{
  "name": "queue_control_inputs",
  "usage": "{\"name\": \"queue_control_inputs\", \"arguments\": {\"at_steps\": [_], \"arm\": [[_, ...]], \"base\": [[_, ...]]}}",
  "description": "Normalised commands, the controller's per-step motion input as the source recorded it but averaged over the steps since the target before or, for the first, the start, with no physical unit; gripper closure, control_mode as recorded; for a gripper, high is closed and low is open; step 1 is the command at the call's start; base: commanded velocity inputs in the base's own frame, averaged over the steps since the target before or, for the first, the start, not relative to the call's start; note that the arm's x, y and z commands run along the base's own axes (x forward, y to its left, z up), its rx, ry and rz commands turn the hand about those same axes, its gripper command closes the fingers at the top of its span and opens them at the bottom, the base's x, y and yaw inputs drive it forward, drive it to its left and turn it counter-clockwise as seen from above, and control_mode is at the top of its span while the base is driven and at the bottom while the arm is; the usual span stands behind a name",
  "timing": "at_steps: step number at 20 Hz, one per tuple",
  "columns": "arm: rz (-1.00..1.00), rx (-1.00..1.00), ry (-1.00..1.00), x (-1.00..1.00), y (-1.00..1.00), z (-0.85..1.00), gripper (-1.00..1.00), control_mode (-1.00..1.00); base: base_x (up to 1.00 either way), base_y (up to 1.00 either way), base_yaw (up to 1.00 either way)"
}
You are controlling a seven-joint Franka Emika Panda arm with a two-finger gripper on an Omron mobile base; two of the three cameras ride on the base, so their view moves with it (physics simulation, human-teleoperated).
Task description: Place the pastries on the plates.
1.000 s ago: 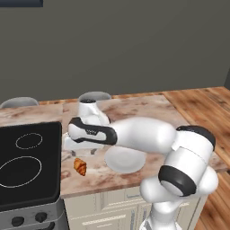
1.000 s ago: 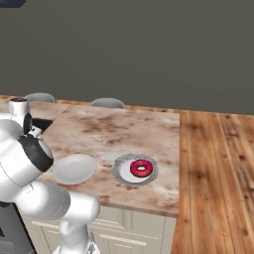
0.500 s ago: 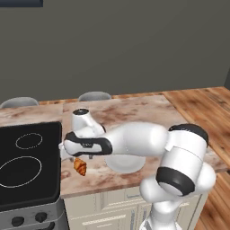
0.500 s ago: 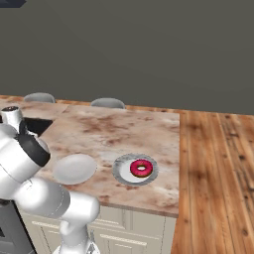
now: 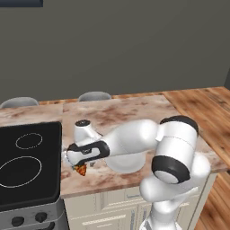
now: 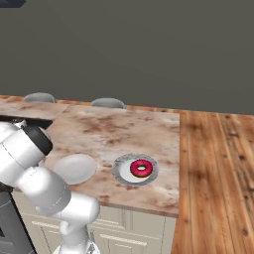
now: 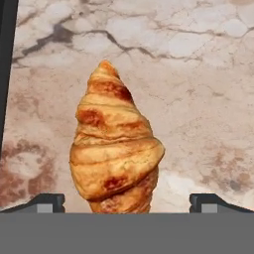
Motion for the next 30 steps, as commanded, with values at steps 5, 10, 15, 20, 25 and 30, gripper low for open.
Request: {"name": "queue_control_inputs", "arguments": {"at_steps": [5,10,15,20,25,30], "arm": [[0.00,0.00,0.00,0.00,0.01,-0.47,-1.00,-1.00],[0.01,0.00,-0.02,0.12,0.29,-0.49,1.00,-1.00],[0.02,0.00,-0.11,0.14,0.29,-0.33,1.00,-1.00],[-0.05,0.00,-0.11,-0.09,-0.09,-0.17,1.00,-1.00],[-0.31,0.00,-0.26,-0.19,-0.72,0.49,1.00,-1.00],[-0.39,0.11,-0.16,-0.29,-0.99,0.47,1.00,-1.00]], "base": [[0.00,0.00,0.00],[0.00,0.00,0.00],[0.00,0.00,0.00],[0.00,0.00,0.00],[0.00,0.00,0.00],[0.00,0.00,0.00]]}}
